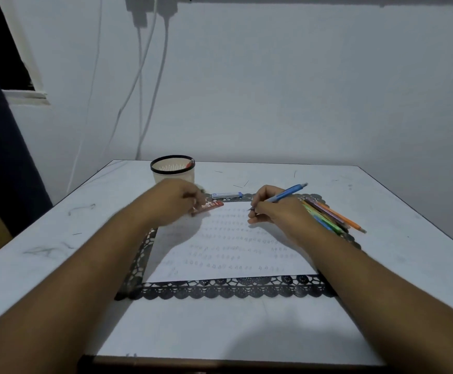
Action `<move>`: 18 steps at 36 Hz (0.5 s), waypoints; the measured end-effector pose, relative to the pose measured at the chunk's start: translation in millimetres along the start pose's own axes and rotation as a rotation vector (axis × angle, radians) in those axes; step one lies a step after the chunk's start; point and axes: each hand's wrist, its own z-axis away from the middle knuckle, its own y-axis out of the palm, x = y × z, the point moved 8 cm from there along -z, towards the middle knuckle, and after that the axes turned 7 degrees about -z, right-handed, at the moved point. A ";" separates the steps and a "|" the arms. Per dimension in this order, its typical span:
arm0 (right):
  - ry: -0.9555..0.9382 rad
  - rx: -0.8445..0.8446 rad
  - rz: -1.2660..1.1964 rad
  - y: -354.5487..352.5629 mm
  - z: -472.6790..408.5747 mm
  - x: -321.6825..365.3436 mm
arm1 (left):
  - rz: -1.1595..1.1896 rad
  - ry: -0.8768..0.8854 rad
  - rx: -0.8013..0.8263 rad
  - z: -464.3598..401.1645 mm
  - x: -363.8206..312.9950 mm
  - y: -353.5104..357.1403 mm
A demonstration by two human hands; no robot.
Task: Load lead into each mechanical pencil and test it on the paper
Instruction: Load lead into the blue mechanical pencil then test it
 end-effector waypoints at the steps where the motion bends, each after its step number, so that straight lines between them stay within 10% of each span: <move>1: -0.009 0.020 -0.004 5.5 0.8 1.1 | 0.016 -0.008 0.033 1.4 2.6 -3.5; 8: 0.021 0.204 -0.048 62.7 0.7 -8.5 | -0.095 -0.085 0.218 17.6 40.7 -3.7; 18: 0.040 0.309 0.093 127.1 -14.1 -14.0 | -0.310 -0.057 0.070 19.8 76.7 13.1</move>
